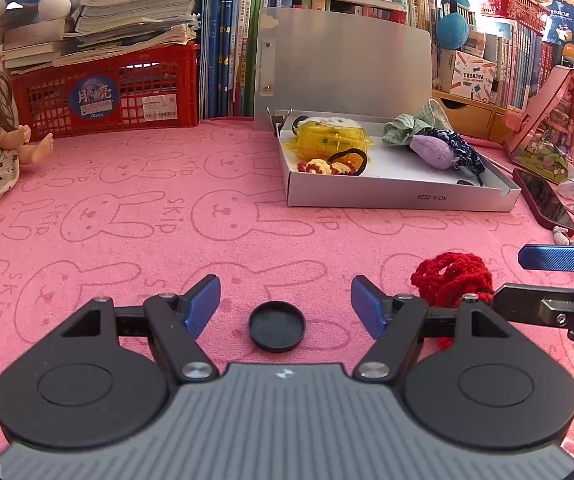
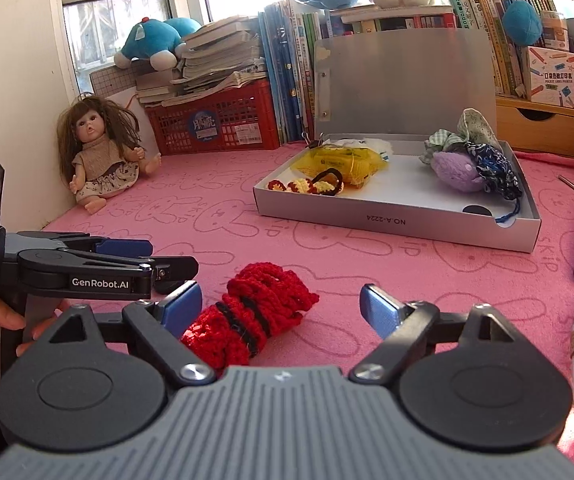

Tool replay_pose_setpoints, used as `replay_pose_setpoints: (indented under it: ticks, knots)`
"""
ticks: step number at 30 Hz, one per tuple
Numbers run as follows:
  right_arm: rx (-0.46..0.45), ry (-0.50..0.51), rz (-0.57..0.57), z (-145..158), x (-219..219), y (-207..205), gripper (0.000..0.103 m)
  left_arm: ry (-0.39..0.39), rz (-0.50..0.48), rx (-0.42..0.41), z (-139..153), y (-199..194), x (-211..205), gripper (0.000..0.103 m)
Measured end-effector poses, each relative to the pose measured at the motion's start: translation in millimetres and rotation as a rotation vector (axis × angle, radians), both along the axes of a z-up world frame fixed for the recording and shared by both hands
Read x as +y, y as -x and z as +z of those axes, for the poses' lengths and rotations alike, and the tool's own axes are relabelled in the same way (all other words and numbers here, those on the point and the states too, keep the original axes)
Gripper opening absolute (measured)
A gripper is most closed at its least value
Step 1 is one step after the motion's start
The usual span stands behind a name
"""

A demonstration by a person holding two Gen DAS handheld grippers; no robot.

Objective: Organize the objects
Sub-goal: 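Move left tool to another black lid while right tool approaches the red knitted roll, then close left tool on the black lid while right tool closes on the red knitted roll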

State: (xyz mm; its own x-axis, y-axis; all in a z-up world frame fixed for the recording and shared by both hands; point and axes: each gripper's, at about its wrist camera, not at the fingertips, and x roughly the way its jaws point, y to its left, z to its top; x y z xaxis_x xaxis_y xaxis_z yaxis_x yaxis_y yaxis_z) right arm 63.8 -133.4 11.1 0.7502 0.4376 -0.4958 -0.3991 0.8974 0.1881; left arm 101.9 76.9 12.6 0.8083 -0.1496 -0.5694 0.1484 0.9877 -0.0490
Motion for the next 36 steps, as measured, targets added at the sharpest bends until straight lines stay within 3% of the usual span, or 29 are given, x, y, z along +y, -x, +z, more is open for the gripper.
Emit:
replay_pose_setpoints:
  ticks: [8, 14, 19, 30, 36]
  knots:
    - [-0.03, 0.089, 0.043, -10, 25, 7, 0.098, 0.003, 0.01, 0.026, -10, 6, 7, 0.077]
    - [-0.017, 0.163, 0.005, -23, 35, 3, 0.098, -0.021, 0.017, 0.021, -16, 4, 3, 0.077]
    - [0.028, 0.165, -0.007, -30, 36, -1, 0.098, -0.06, 0.011, 0.0, -20, 5, -3, 0.077]
    - [0.036, 0.148, -0.017, -31, 36, -1, 0.098, -0.061, 0.019, -0.007, -21, 5, -3, 0.077]
    - [0.024, 0.136, -0.011, -31, 35, 2, 0.09, -0.061, 0.015, -0.021, -21, 8, -5, 0.066]
